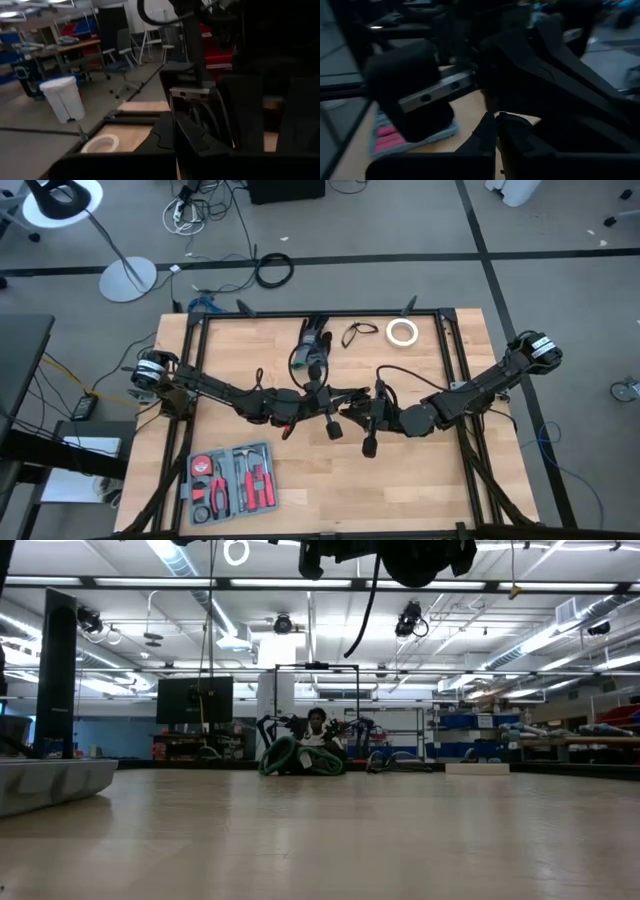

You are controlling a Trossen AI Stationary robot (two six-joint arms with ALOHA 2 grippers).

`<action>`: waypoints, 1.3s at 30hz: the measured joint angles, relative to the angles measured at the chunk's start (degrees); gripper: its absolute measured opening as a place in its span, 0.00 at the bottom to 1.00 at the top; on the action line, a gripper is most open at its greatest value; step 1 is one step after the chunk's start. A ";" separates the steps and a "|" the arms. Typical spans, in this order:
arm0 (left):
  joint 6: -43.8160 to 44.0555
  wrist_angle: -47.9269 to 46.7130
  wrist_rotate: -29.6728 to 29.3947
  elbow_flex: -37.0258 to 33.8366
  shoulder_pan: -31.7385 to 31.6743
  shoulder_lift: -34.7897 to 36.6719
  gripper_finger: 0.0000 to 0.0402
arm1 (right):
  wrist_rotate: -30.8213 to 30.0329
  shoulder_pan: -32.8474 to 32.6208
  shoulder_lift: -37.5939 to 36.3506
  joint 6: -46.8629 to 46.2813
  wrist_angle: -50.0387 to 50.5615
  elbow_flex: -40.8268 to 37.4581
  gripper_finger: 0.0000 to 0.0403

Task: Coil cords
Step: Coil the black wire into a spool

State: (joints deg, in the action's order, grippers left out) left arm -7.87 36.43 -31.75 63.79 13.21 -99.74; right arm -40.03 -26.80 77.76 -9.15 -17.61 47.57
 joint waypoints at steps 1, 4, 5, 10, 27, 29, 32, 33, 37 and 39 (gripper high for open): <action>0.51 -0.50 0.15 -0.01 0.03 0.00 0.00 | 1.39 0.39 -0.01 -0.52 0.21 0.01 0.00; 1.10 -1.16 1.23 -0.18 0.03 -0.08 0.00 | 6.87 2.04 -0.22 -4.54 3.73 0.24 0.00; 1.68 -1.54 1.17 -0.21 0.03 -0.16 0.00 | 8.21 2.62 -0.26 -6.28 5.39 0.28 0.00; 3.94 -1.86 1.05 -0.33 0.11 -0.29 0.00 | 13.45 3.99 -0.33 -8.45 6.81 0.28 0.00; 3.73 -2.54 2.29 -0.20 0.42 -0.26 0.00 | 15.21 2.55 -0.63 -3.73 6.95 0.28 0.17; 4.05 -3.17 3.45 -0.20 0.42 -0.24 0.00 | 16.35 2.53 -0.63 -3.77 7.12 0.27 0.17; 5.09 -3.72 3.57 -0.20 0.40 -0.22 0.00 | 16.28 2.55 -0.63 -4.06 8.41 0.29 0.16; 5.31 -4.03 3.57 -0.17 0.40 -0.22 0.00 | 16.22 2.55 -0.63 -3.97 9.01 0.34 0.15; 5.57 -4.46 3.78 -0.08 0.44 -0.18 0.00 | 14.80 1.25 -0.71 -2.52 12.51 2.06 0.14; 5.33 -4.40 3.96 -0.04 0.77 -0.15 0.00 | 12.02 -0.55 -0.89 -2.47 15.33 3.47 0.13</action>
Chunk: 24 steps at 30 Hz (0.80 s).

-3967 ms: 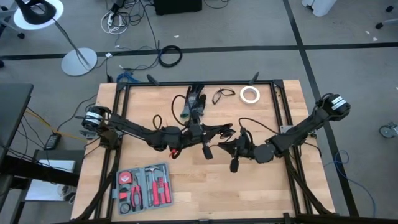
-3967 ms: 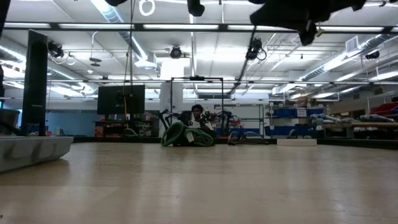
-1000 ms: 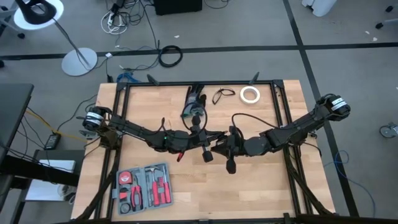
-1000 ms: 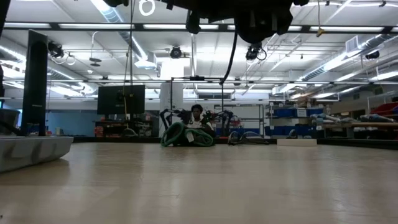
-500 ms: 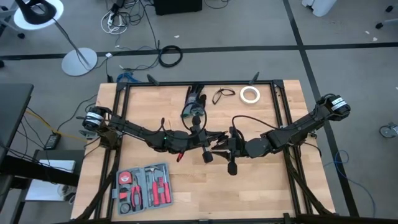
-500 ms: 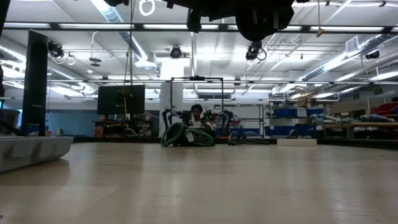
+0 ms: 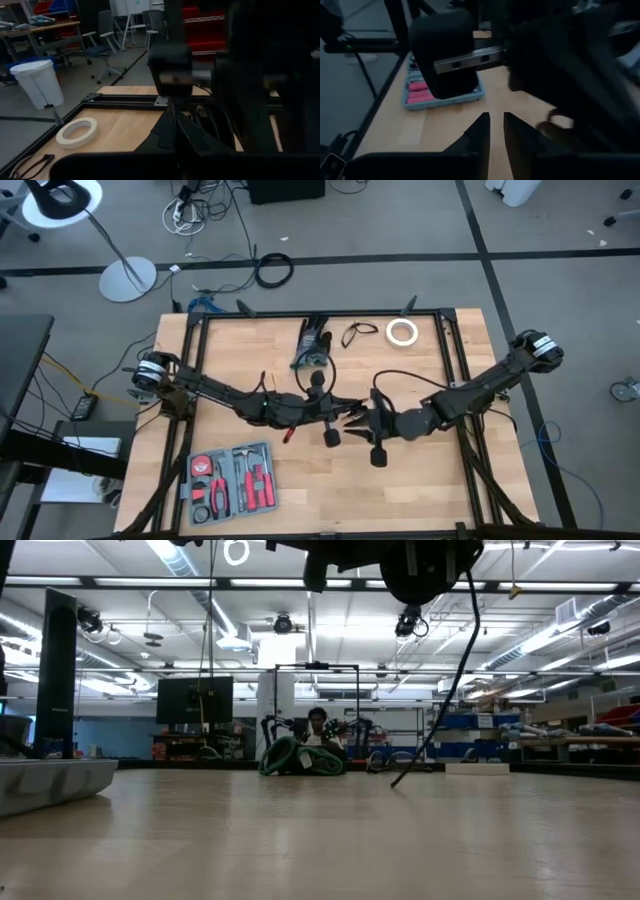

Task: Coil cords
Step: Coil the black wire into a spool

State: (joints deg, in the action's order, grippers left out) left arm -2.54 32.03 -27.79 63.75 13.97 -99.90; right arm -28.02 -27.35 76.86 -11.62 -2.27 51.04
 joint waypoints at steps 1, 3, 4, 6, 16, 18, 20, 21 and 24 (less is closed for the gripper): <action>-0.23 0.02 -0.06 0.00 0.13 0.00 0.00 | -1.72 -1.16 -0.18 -0.09 1.41 0.80 0.13; -0.93 0.07 -0.24 0.00 0.29 0.00 0.00 | -6.00 -3.86 -1.03 0.03 4.92 2.45 0.13; -1.14 0.33 -0.44 0.00 0.25 0.00 0.00 | -8.58 -5.30 -1.44 0.14 6.33 3.56 0.12; -1.29 0.42 -1.03 0.00 0.12 0.00 0.00 | -14.82 -8.30 -2.59 -0.40 10.44 5.47 0.12; -1.58 4.71 0.14 0.00 0.07 0.00 0.00 | -23.57 -15.52 -4.55 -23.19 37.60 9.67 0.12; -1.58 4.77 0.17 0.00 0.07 0.04 0.00 | -25.54 -17.00 -4.55 -28.75 41.87 9.67 0.12; -1.51 4.52 0.22 0.00 0.09 0.04 0.00 | -27.56 -19.01 -4.55 -32.51 44.91 9.67 0.12; -1.47 4.52 0.34 0.00 0.09 0.04 0.00 | -28.35 -19.93 -4.55 -34.23 46.07 9.67 0.12; -1.39 4.76 0.48 0.00 0.09 0.04 0.00 | -28.34 -21.63 -4.45 -41.48 51.86 9.67 0.12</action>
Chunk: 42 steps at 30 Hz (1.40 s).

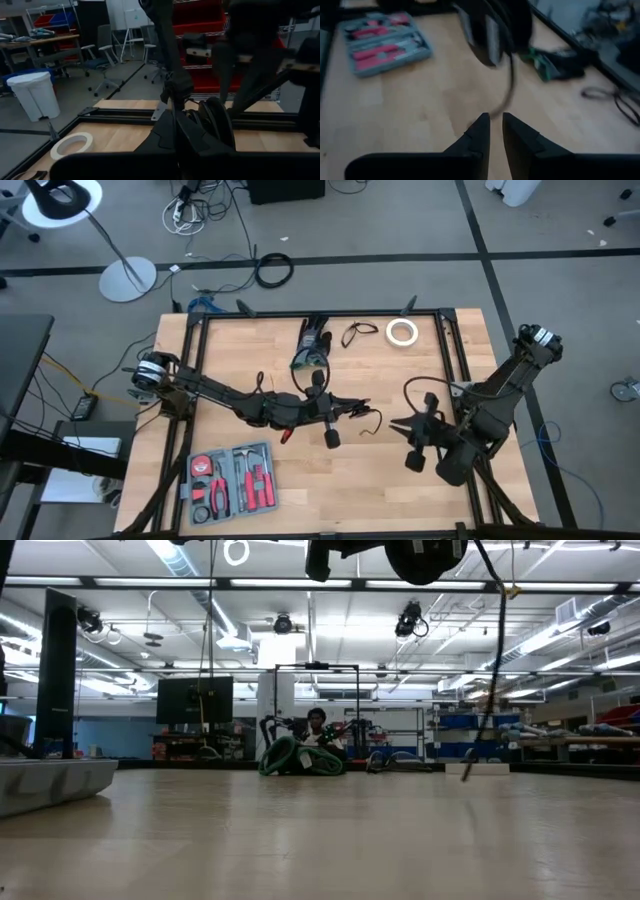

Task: Coil cords
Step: Coil the black wire into a spool

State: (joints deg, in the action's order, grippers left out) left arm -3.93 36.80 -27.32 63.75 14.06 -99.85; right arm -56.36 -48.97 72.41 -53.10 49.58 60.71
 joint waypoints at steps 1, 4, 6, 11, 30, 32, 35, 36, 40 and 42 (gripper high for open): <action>0.03 0.30 -0.02 0.00 0.00 0.00 0.00 | 0.29 -0.28 0.05 -3.08 2.48 -0.01 0.12; 0.12 2.37 -0.02 0.00 0.00 0.00 0.00 | 0.35 -1.08 0.05 -10.65 5.82 -1.56 0.13; 0.37 3.34 -0.28 0.00 0.00 0.00 0.00 | 0.39 -1.64 0.10 -12.95 5.50 -3.29 0.14; 0.13 4.13 -4.90 0.00 0.32 0.00 0.00 | -3.25 -2.46 0.10 -18.10 2.36 -8.22 0.23; -5.04 16.18 -8.04 0.00 0.31 0.00 0.00 | -13.05 2.70 0.12 1.98 -16.95 -11.04 0.34; -5.06 16.21 -8.06 0.00 0.59 0.00 0.00 | -13.20 3.68 0.12 2.30 -16.92 -11.04 0.34; -5.36 16.22 -8.04 0.00 0.74 0.00 0.00 | -12.91 4.54 0.12 3.36 -18.11 -11.06 0.33; -5.37 16.29 -8.04 0.00 0.74 0.00 0.00 | -12.81 4.77 0.12 4.28 -19.13 -11.06 0.33; -5.59 17.08 -8.04 0.00 0.74 0.00 0.00 | -12.18 5.44 0.12 9.69 -24.03 -11.06 0.33; -6.23 17.89 -8.04 0.00 0.74 0.00 0.00 | -11.11 6.21 0.12 12.44 -26.39 -11.06 0.33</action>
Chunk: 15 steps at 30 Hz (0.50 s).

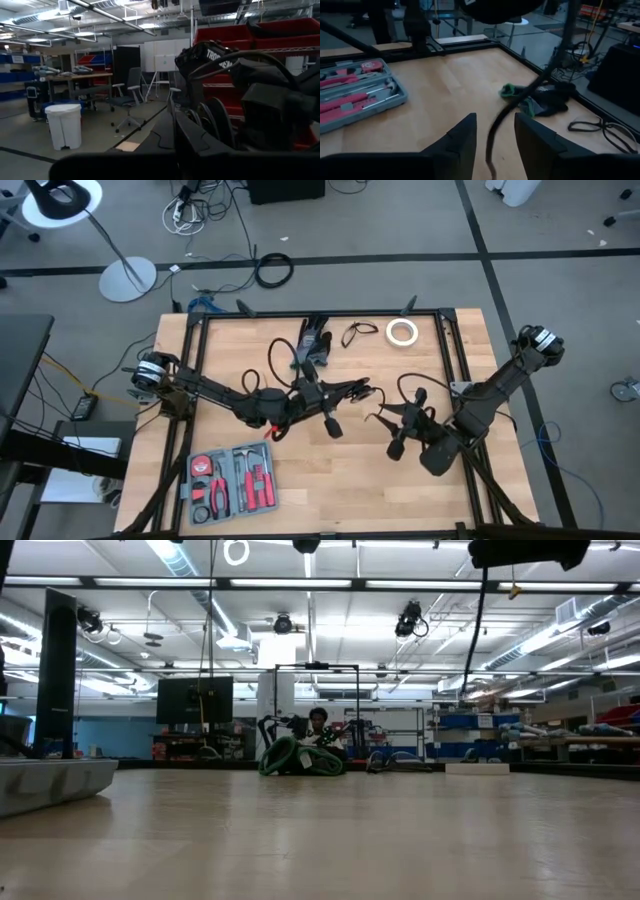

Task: Coil cords
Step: Coil the black wire into a spool

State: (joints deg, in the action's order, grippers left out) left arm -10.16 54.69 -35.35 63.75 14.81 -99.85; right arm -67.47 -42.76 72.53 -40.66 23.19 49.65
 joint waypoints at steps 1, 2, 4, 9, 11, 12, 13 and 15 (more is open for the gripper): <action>-0.03 0.13 -0.02 0.00 0.02 0.00 0.00 | 0.54 0.33 0.00 1.23 -1.07 0.00 0.32; -0.05 0.19 -0.02 0.00 0.02 0.00 0.00 | 1.07 0.66 0.00 2.36 -1.93 0.00 0.32; -0.09 0.19 0.00 0.00 0.09 -0.02 0.00 | 1.45 1.26 0.00 3.66 -2.50 0.02 0.32; -0.34 0.25 -0.04 0.00 0.37 -0.02 0.00 | 1.28 1.61 0.00 4.52 -2.37 0.00 0.26; -0.36 0.23 -0.04 0.00 0.37 -0.04 0.00 | 1.31 1.10 0.00 4.81 -2.36 0.00 0.21; -0.35 0.27 -0.06 0.00 0.37 -0.04 0.00 | 1.33 0.86 0.00 4.82 -2.35 0.00 0.19; -0.34 0.35 -0.07 0.00 0.37 -0.04 0.00 | 1.48 0.75 0.00 4.83 -2.37 0.00 0.17; -0.34 0.48 -0.09 0.00 0.37 -0.04 0.00 | 2.13 0.76 0.00 4.98 -2.35 0.00 0.12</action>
State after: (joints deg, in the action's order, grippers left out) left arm -10.50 55.16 -35.44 63.75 15.18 -99.90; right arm -65.34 -42.00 72.53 -35.68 20.84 49.65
